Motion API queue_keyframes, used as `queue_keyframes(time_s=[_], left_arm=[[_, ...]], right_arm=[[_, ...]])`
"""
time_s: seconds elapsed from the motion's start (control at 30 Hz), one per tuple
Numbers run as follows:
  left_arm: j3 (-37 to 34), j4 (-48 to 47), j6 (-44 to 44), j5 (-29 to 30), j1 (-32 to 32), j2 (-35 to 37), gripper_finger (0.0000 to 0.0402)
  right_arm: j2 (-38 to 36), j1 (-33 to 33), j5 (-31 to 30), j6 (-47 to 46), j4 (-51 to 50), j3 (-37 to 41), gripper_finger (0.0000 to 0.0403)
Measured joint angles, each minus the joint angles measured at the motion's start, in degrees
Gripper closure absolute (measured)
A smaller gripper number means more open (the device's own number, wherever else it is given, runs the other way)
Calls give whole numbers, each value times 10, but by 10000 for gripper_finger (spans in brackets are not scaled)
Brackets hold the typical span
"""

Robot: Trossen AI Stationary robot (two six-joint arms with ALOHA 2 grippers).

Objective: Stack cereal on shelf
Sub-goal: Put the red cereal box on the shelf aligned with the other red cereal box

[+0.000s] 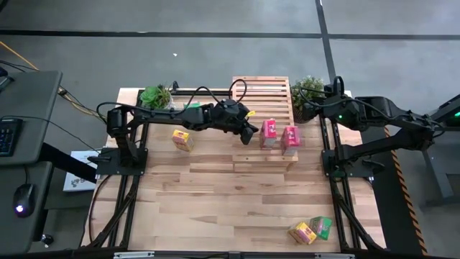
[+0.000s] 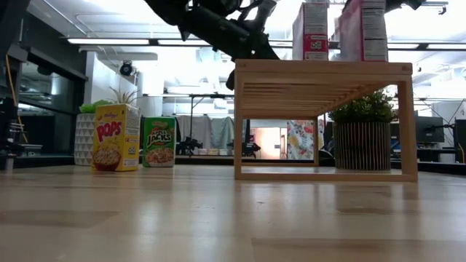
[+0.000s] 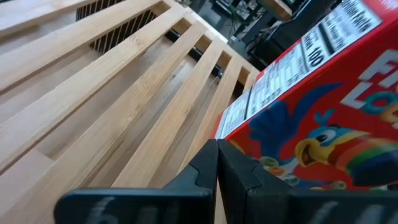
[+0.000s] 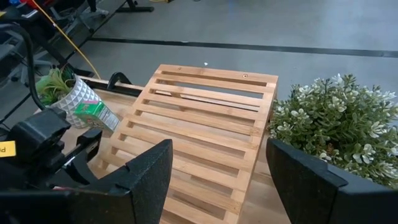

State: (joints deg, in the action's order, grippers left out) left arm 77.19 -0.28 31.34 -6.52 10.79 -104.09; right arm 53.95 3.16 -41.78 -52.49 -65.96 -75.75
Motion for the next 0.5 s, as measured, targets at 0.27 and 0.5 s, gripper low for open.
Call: queue_keyframes(time_s=[0.27,0.5], left_arm=[[0,-1,-1,-22,8,0,401],[0,-2,-15,-52,18,0,401]], right_arm=[[-10,0,131,-38,-111,-1,175],[-40,-15,270,-64,-233,37,348]])
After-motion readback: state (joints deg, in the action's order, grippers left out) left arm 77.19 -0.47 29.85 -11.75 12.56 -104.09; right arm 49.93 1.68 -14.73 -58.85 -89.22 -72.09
